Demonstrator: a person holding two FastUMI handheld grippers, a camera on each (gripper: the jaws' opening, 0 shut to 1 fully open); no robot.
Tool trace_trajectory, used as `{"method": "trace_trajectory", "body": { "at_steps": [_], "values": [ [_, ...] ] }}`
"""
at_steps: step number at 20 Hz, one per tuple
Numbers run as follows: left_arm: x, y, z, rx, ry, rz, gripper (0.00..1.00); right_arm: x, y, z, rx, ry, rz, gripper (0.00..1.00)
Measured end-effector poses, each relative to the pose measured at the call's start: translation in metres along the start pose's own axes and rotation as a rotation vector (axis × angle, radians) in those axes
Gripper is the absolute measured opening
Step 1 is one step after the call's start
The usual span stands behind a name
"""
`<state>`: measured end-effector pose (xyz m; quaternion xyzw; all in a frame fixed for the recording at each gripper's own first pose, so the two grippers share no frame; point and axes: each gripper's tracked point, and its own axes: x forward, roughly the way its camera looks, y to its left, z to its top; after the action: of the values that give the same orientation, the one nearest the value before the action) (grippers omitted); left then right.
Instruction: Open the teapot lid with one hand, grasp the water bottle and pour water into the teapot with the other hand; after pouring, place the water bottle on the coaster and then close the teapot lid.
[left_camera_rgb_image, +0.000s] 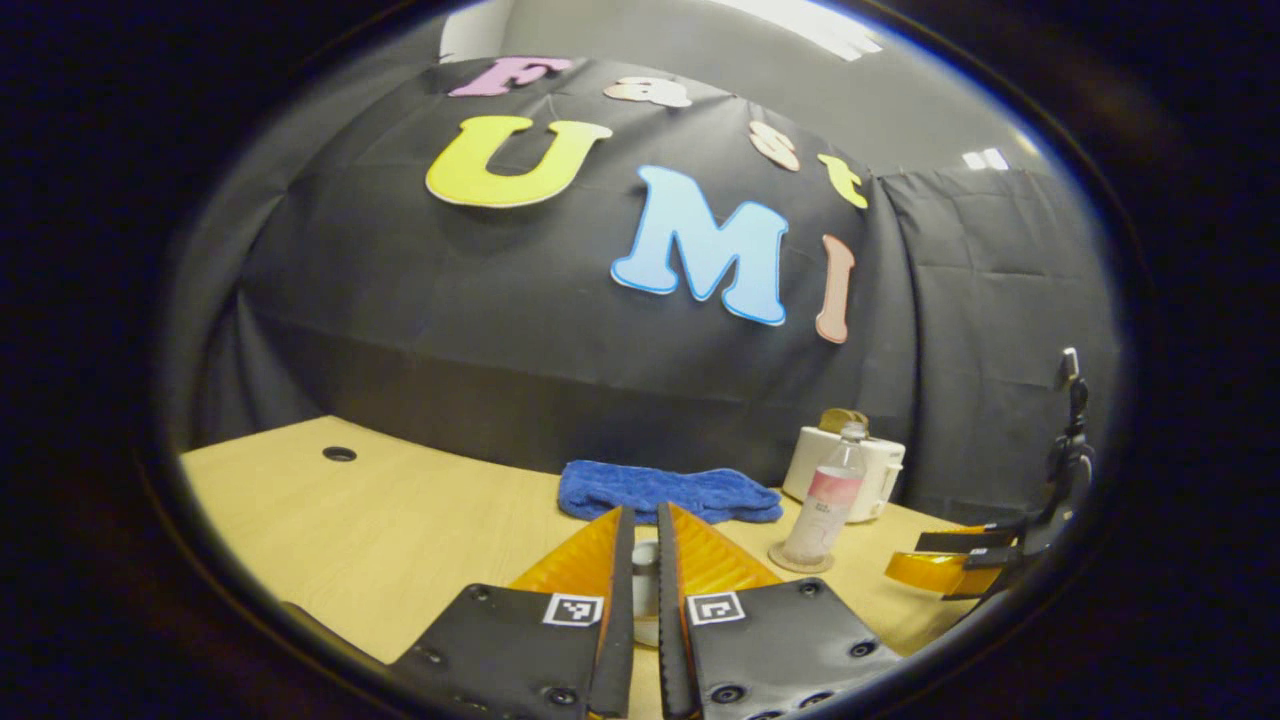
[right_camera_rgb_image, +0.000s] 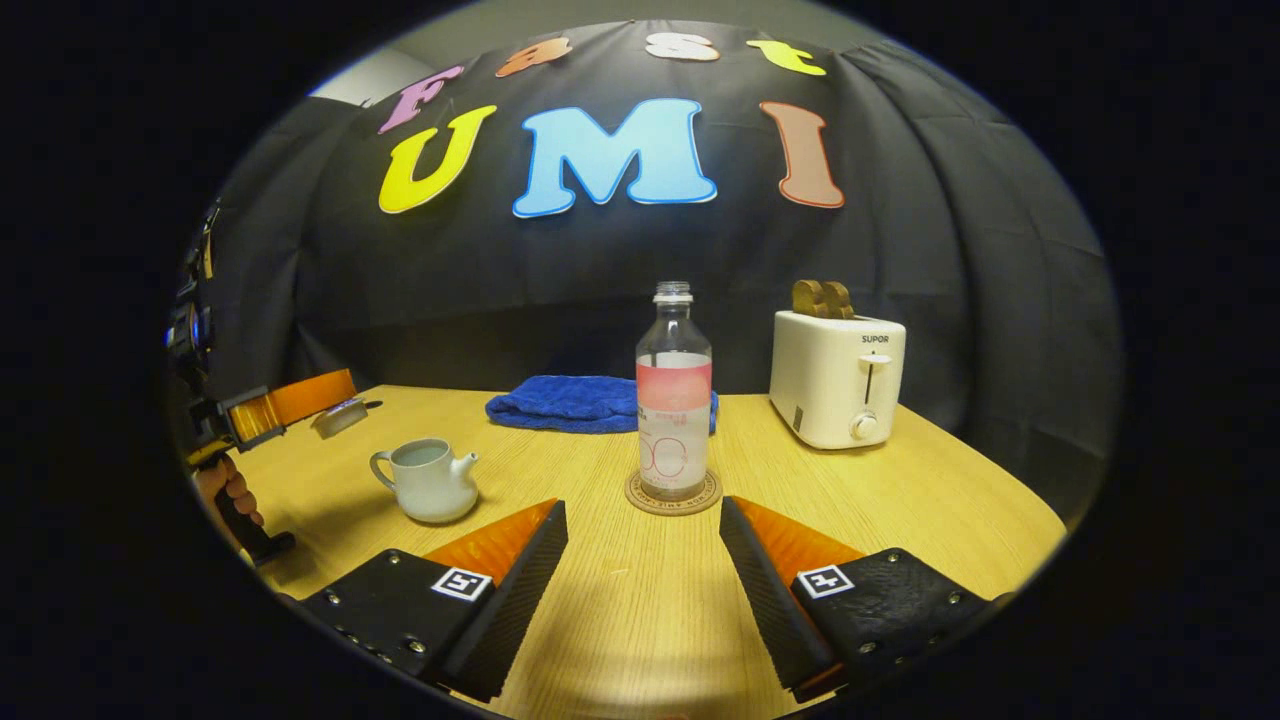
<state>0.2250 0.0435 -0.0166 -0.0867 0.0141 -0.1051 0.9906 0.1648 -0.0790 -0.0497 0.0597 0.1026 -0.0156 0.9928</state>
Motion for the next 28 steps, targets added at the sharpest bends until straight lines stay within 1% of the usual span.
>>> {"method": "trace_trajectory", "body": {
  "at_steps": [2, 4, 5, 6, 7, 8, 10, 12, 13, 14, 17, 18, 20, 21, 25, 28],
  "values": [
    [0.013, -0.018, -0.008, 0.047, 0.021, -0.009, 0.20, -0.007, -0.008, 0.005, 0.024, -0.025, -0.019, 0.95],
    [0.026, -0.031, -0.017, 0.106, 0.049, -0.009, 0.20, -0.013, -0.013, 0.015, 0.018, -0.062, -0.036, 0.95],
    [0.032, -0.034, -0.019, 0.129, 0.059, -0.004, 0.20, -0.015, -0.015, 0.019, 0.010, -0.076, -0.043, 0.95],
    [0.037, -0.036, -0.023, 0.145, 0.071, 0.008, 0.17, -0.017, -0.014, 0.022, 0.003, -0.088, -0.043, 0.95],
    [0.040, -0.036, -0.025, 0.156, 0.080, 0.019, 0.17, -0.018, -0.013, 0.022, 0.003, -0.092, -0.038, 0.95],
    [0.042, -0.036, -0.027, 0.159, 0.082, 0.024, 0.20, -0.019, -0.009, 0.022, 0.008, -0.095, -0.025, 0.95],
    [0.047, -0.034, -0.031, 0.168, 0.085, 0.041, 0.20, -0.019, -0.002, 0.020, 0.024, -0.084, 0.005, 0.95],
    [0.051, -0.030, -0.036, 0.180, 0.091, 0.057, 0.20, -0.019, -0.003, 0.020, 0.031, -0.081, 0.008, 0.95],
    [0.054, -0.031, -0.038, 0.174, 0.092, 0.054, 0.13, -0.019, -0.005, 0.021, 0.031, -0.082, 0.004, 0.95],
    [0.055, -0.031, -0.041, 0.169, 0.095, 0.053, 0.20, -0.019, -0.005, 0.021, 0.030, -0.083, 0.000, 0.95],
    [0.058, -0.032, -0.042, 0.177, 0.095, 0.059, 0.20, -0.018, -0.003, 0.020, 0.029, -0.077, 0.002, 0.95],
    [0.059, -0.031, -0.042, 0.180, 0.091, 0.061, 0.17, -0.018, -0.002, 0.019, 0.031, -0.075, 0.006, 0.95],
    [0.061, -0.027, -0.045, 0.198, 0.096, 0.076, 0.17, -0.018, -0.001, 0.019, 0.030, -0.074, 0.007, 0.95],
    [0.061, -0.028, -0.046, 0.205, 0.103, 0.077, 0.20, -0.018, -0.001, 0.019, 0.029, -0.075, 0.006, 0.95],
    [0.062, -0.028, -0.045, 0.210, 0.097, 0.092, 0.20, -0.019, 0.002, 0.020, 0.030, -0.078, 0.016, 0.95],
    [0.062, -0.028, -0.047, 0.201, 0.100, 0.084, 0.20, -0.018, 0.004, 0.018, 0.028, -0.071, 0.024, 0.95]
  ]
}}
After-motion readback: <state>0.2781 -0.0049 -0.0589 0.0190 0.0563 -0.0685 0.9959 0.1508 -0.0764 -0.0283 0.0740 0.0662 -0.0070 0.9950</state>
